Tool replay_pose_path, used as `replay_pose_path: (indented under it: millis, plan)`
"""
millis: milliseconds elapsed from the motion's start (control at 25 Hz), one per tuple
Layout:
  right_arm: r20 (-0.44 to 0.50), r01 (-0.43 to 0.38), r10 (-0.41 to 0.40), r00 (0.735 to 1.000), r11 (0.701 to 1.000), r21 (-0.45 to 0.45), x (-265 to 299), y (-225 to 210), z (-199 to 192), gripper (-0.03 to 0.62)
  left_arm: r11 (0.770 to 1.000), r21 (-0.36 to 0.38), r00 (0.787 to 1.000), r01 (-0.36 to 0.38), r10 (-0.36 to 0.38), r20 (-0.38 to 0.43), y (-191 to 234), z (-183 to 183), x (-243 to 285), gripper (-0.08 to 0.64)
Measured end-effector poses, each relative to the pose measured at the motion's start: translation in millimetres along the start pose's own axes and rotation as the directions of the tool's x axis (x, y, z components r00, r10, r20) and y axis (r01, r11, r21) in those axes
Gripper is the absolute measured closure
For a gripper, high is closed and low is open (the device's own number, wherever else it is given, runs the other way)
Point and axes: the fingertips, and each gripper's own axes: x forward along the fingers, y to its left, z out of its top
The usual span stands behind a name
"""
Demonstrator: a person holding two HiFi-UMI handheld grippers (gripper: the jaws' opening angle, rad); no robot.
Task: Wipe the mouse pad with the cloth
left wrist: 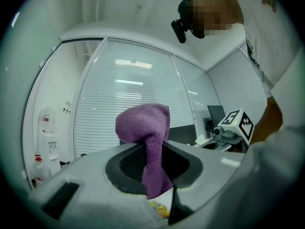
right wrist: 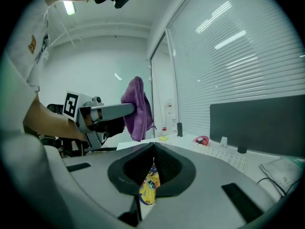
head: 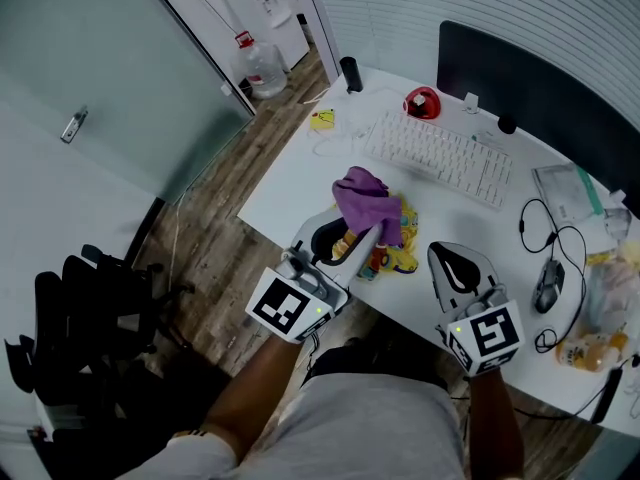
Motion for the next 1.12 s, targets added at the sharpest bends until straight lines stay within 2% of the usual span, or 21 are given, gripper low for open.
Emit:
replay_pose_path:
  millis: [120, 240, 360, 440, 560, 600, 640, 800, 920, 1120]
  plan:
    - [-0.042, -0.007, 0.006, 0.999, 1.000, -0.005, 8.4, -2.9, -9.1, 0.580, 0.999, 0.019, 0.997, 0.029, -0.028, -0.079, 1.8, -13.6, 10.9, 0.477]
    - [-0.088, 0.001, -0.001, 0.996, 1.000, -0.003, 15.9, -6.1, -20.1, 0.578, 0.996, 0.032, 0.984, 0.081, -0.075, -0.163, 2.1, -27.5, 24.1, 0.477]
    - [-0.121, 0.015, -0.015, 0.993, 1.000, 0.004, 22.9, -8.8, -28.8, 0.578, 0.982, 0.091, 0.964, 0.167, -0.143, -0.226, 2.1, -40.2, 36.8, 0.477]
    - [-0.145, 0.027, -0.025, 0.989, 1.000, 0.008, 27.6, -9.7, -33.9, 0.578, 0.964, 0.130, 0.939, 0.232, -0.187, -0.288, 2.6, -51.4, 43.9, 0.477]
    - [-0.188, 0.051, -0.047, 0.981, 0.999, 0.015, 32.2, -9.6, -44.2, 0.575, 0.932, 0.161, 0.885, 0.325, -0.240, -0.399, 1.6, -72.0, 51.0, 0.476]
    - [-0.204, 0.056, -0.051, 0.978, 0.998, 0.019, 33.4, -9.5, -48.6, 0.538, 0.918, 0.171, 0.864, 0.357, -0.255, -0.435, 0.7, -79.3, 53.2, 0.477]
    - [-0.221, 0.059, -0.052, 0.974, 0.998, 0.024, 34.4, -9.3, -53.3, 0.484, 0.904, 0.178, 0.841, 0.388, -0.268, -0.469, -0.3, -87.0, 55.1, 0.477]
    - [-0.289, 0.067, -0.054, 0.956, 0.997, 0.034, 39.8, -5.9, -72.9, 0.455, 0.841, 0.197, 0.738, 0.505, -0.303, -0.603, -2.5, -117.9, 58.3, 0.477]
    - [-0.335, 0.072, -0.061, 0.940, 0.997, 0.020, 44.7, -3.9, -86.7, 0.425, 0.793, 0.206, 0.674, 0.573, -0.313, -0.669, -1.9, -132.9, 61.6, 0.477]
    - [-0.418, 0.081, -0.069, 0.906, 0.997, 0.010, 48.5, -1.8, -106.5, 0.400, 0.731, 0.186, 0.573, 0.657, -0.323, -0.753, -0.6, -155.2, 62.7, 0.477]
